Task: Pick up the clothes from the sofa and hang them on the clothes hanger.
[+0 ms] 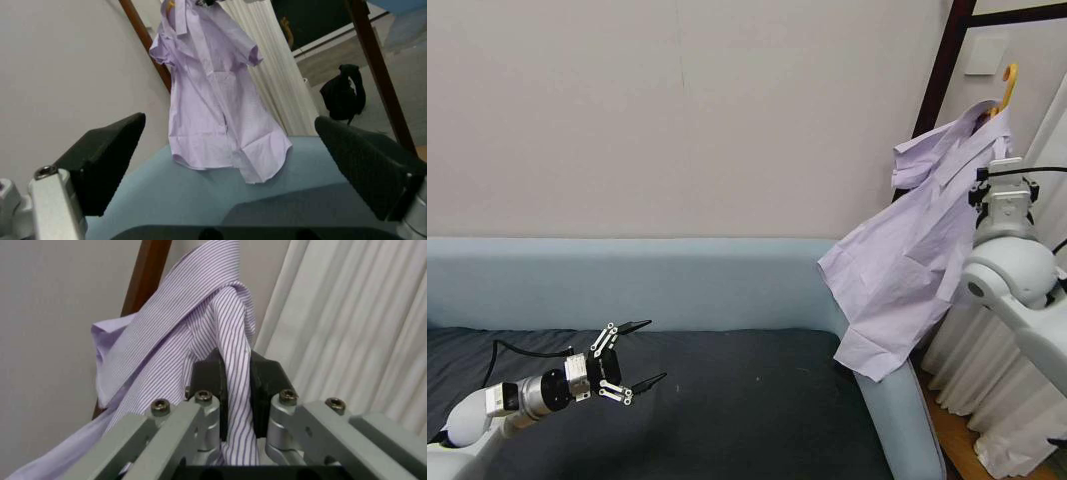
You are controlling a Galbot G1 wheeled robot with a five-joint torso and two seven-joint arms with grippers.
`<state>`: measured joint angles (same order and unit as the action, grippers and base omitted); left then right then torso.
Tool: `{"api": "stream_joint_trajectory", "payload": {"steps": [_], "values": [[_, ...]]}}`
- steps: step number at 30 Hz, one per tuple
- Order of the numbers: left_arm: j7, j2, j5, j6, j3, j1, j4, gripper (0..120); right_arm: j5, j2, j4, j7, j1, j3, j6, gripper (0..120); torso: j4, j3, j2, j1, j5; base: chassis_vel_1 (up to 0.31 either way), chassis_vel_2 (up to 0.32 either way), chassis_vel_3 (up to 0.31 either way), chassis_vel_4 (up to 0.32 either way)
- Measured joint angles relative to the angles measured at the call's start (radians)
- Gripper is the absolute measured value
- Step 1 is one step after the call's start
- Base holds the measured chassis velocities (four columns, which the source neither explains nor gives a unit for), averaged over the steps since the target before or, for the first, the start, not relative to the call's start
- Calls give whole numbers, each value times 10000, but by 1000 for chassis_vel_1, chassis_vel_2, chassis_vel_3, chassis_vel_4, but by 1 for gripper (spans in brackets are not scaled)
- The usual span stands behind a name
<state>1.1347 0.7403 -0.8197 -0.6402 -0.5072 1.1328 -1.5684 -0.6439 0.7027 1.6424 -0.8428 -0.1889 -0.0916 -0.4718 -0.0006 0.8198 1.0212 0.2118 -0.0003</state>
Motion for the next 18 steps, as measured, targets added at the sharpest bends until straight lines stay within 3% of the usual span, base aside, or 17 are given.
{"api": "stream_joint_trajectory", "payload": {"steps": [4, 15, 18], "values": [[-1, -124, -112, -133, -171, 172, 5, 100, 258, 663, -1199, -160, 1165, -862, 50, 8, -1, 1, -1, 0, 0, 0, 0, 0, 0], [29, -179, -232, -261, -98, -93, 358, 100, 934, 1743, -3416, -347, 3350, -1935, 233, 8, -9, 0, 0, 1, -4, 0, 0, 0, 0], [48, -86, -220, -279, 97, -395, 585, 100, 1356, 2510, -4463, -317, 4184, -2242, 356, 8, -4, -1, 0, 1, -4, 0, 0, 0, 0]]}}
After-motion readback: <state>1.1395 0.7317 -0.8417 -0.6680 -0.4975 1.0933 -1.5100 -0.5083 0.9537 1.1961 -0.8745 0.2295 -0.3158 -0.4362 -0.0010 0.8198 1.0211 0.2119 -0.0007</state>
